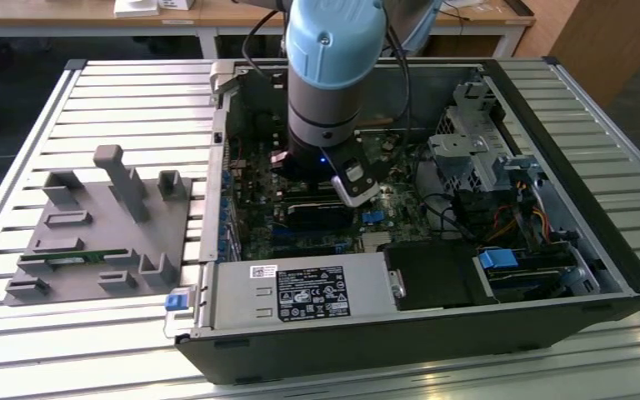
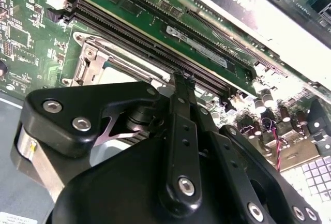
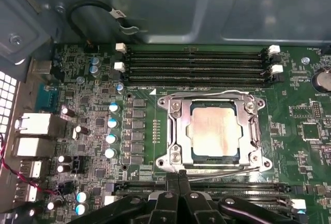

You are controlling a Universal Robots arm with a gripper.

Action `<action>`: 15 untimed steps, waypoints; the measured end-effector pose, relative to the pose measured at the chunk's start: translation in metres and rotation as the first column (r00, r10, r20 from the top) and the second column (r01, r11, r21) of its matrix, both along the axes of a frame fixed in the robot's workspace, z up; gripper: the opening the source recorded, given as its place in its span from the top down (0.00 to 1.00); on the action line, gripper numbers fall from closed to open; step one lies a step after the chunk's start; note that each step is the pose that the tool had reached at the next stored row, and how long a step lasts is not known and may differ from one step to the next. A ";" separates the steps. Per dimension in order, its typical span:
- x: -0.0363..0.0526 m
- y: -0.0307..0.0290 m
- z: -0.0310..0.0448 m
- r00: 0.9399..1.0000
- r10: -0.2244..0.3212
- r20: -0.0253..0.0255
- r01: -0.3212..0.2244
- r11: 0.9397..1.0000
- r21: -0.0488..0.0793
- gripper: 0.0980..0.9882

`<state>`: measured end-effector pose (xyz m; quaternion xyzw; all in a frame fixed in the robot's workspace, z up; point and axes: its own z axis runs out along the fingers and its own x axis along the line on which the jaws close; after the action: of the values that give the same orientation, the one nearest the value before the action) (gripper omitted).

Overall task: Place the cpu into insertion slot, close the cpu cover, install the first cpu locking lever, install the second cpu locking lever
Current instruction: 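Install the second cpu locking lever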

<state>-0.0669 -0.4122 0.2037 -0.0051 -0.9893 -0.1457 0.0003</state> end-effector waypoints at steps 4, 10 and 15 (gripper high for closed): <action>-0.0008 -0.0001 -0.0026 1.000 0.000 0.000 0.000 1.000 0.002 0.99; -0.0037 -0.0001 -0.0055 1.000 0.000 0.000 0.000 1.000 0.012 0.99; -0.0044 0.0000 -0.0074 1.000 0.000 0.000 0.000 1.000 0.024 0.99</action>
<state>-0.0712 -0.4122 0.1963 -0.0052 -0.9875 -0.1575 0.0004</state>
